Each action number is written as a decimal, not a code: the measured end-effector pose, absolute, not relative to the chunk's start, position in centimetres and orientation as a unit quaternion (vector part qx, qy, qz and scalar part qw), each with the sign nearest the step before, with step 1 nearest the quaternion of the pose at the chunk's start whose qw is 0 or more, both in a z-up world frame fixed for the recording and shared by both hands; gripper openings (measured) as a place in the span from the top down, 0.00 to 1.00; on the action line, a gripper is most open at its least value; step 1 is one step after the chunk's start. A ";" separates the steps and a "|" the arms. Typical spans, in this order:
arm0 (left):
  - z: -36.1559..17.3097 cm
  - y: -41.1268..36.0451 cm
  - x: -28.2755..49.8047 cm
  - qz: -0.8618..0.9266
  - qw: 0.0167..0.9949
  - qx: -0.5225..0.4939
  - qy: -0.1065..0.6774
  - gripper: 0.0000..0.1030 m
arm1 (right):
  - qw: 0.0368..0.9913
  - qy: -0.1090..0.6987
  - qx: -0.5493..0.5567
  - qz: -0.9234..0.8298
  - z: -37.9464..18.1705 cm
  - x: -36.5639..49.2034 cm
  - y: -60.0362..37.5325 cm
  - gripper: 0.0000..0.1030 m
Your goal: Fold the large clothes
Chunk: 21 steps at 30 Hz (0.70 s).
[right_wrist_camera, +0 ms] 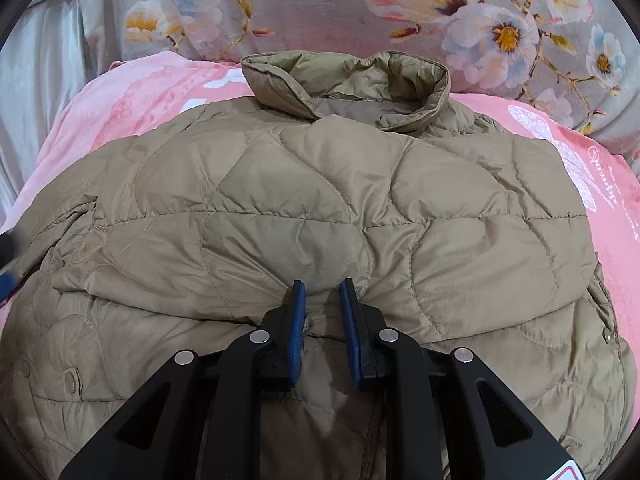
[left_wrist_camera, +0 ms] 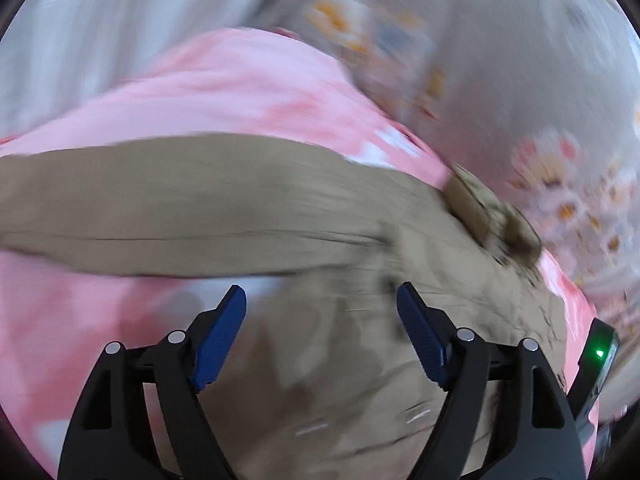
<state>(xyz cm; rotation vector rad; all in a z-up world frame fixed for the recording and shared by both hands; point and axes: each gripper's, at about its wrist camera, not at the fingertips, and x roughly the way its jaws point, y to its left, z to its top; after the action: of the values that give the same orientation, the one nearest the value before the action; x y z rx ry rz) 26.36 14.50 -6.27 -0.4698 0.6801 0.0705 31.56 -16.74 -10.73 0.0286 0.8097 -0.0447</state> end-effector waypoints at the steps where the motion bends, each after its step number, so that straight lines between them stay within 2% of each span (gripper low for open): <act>1: -6.2 17.2 24.9 0.066 0.912 -0.238 0.328 0.23 | 0.919 0.394 0.013 -0.022 -10.7 31.6 -16.7 0.82; 6: -8.1 29.2 20.8 0.186 0.866 -0.314 0.342 0.22 | 0.919 0.394 0.007 -0.026 -10.7 31.5 -16.6 0.82; 12: -9.9 36.3 20.4 0.220 0.835 -0.369 0.343 0.23 | 0.919 0.393 0.000 -0.031 -10.6 31.5 -16.4 0.81; 13: -9.9 36.5 20.7 0.224 0.836 -0.366 0.343 0.28 | 0.919 0.392 -0.003 -0.034 -10.5 31.5 -16.3 0.81; 14: -9.6 36.6 20.9 0.229 0.838 -0.358 0.343 0.40 | 0.920 0.391 -0.006 -0.040 -10.3 31.3 -16.3 0.77; 15: -9.2 36.4 21.6 0.225 0.843 -0.345 0.347 0.46 | 0.920 0.388 -0.012 -0.052 -10.0 30.9 -16.3 0.68; 17: -8.4 35.9 22.5 0.223 0.846 -0.331 0.354 0.66 | 0.923 0.379 -0.012 -0.062 -9.2 29.5 -16.4 0.59; 18: -7.7 35.7 22.8 0.226 0.851 -0.322 0.349 0.71 | 0.925 0.375 -0.003 -0.061 -8.7 28.4 -16.7 0.56; 20: -6.2 35.3 23.3 0.225 0.864 -0.299 0.338 0.93 | 0.925 0.375 0.013 -0.059 -8.0 26.0 -17.2 0.53; 21: -5.3 34.9 23.5 0.218 0.871 -0.293 0.329 0.93 | 0.924 0.376 0.017 -0.061 -7.7 24.5 -17.5 0.51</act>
<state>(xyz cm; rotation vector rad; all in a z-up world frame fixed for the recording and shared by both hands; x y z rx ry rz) 23.55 34.94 -5.26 -0.6124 0.6885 0.4553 24.51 -17.53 -7.69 0.0357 0.7721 -0.1245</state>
